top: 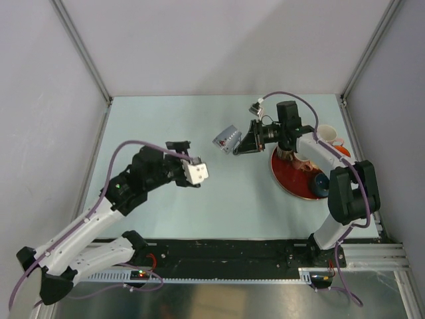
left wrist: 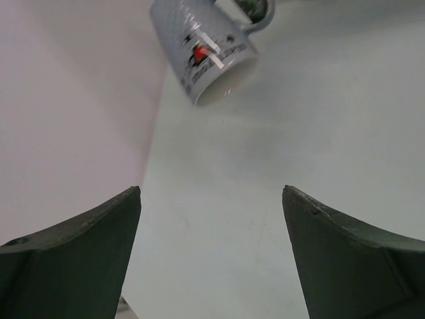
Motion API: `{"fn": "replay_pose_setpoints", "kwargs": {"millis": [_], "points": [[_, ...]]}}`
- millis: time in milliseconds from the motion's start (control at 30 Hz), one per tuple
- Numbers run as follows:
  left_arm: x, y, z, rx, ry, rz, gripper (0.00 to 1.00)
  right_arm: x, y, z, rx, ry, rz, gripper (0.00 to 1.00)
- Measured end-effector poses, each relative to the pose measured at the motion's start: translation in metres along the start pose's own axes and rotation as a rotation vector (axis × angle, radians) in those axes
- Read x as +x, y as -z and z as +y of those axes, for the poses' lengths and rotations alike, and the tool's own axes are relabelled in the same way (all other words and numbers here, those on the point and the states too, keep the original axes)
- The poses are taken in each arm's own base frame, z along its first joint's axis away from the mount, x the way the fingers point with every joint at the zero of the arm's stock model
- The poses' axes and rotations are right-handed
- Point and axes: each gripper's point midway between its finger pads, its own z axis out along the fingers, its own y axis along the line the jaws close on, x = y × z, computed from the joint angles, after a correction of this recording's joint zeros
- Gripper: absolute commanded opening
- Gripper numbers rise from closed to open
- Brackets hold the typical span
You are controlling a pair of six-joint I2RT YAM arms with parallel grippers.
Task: Turn the mug right side up
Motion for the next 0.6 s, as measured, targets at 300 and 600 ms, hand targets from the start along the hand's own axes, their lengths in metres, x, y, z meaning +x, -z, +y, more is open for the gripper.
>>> {"fn": "replay_pose_setpoints", "kwargs": {"millis": [300,600], "points": [[-0.023,-0.034,0.004,-0.135,-0.227,-0.146,0.68,0.019,-0.011,0.048,-0.219,-0.011,0.110,0.00],[-0.032,-0.063,0.016,-0.199,-0.251,-0.165,0.05,0.027,-0.012,0.056,-0.261,-0.028,0.141,0.17]]}}
